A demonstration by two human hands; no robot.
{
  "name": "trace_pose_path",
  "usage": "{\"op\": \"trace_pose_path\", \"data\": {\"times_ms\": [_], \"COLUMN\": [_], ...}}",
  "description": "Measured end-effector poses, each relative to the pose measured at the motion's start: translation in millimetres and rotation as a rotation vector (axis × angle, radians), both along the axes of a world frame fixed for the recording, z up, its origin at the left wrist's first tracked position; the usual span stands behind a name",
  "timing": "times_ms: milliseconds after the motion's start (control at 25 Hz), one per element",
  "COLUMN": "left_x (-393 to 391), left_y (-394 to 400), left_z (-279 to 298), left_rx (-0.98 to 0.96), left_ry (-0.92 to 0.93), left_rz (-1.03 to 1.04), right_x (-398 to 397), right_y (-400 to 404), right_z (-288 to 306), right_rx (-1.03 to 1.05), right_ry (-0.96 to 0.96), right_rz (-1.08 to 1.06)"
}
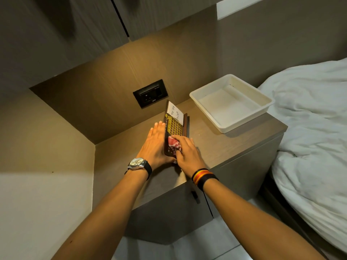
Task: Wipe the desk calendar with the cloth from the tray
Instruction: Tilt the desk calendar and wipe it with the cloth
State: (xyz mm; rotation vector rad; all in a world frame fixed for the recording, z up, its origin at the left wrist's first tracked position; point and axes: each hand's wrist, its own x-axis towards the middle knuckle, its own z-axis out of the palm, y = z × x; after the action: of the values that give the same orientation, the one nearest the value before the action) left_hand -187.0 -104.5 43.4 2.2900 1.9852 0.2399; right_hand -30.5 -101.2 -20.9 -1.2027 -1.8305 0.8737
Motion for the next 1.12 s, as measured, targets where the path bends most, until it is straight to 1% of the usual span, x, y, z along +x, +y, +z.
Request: {"op": "trace_pose_path", "data": {"times_ms": [120,200,320,400,520,640,720,880,960,1120], "left_x": [1.5,2.3,7.3,8.1,6.6,9.1,11.0,7.4,8.3,14.2], "left_y": [-0.3,0.5,3.9,3.3,1.4,4.1,4.0,1.5,4.3,5.8], "left_z": [0.3,1.4,0.1,-0.9,-2.0,-3.3,-3.7,-2.7,-1.8,0.7], "left_rx": [-0.006,-0.011,-0.012,-0.013,-0.008,-0.011,-0.014,-0.004,-0.009,-0.026], "left_ry": [-0.021,-0.014,-0.027,-0.042,-0.023,-0.029,-0.037,-0.036,-0.019,-0.009], "left_rz": [0.000,-0.004,0.027,0.039,0.014,0.037,0.047,0.024,0.020,0.036], "right_x": [2.6,8.1,7.4,6.6,12.7,12.8,11.4,26.2,34.1,28.9], "right_y": [-18.6,-22.1,2.3,-5.3,-24.3,1.6,3.9,-24.3,-13.4,15.1], "right_z": [-9.4,-12.8,1.8,3.0,-7.8,6.4,11.5,-4.9,-2.6,11.8], "right_rx": [-0.011,-0.009,-0.088,-0.088,-0.070,-0.138,-0.160,-0.108,-0.122,-0.141], "right_ry": [0.085,0.097,0.132,0.138,0.143,0.161,0.176,0.137,0.163,0.214], "right_rz": [0.059,0.089,0.047,0.044,0.113,0.044,0.036,0.159,0.149,0.036]}}
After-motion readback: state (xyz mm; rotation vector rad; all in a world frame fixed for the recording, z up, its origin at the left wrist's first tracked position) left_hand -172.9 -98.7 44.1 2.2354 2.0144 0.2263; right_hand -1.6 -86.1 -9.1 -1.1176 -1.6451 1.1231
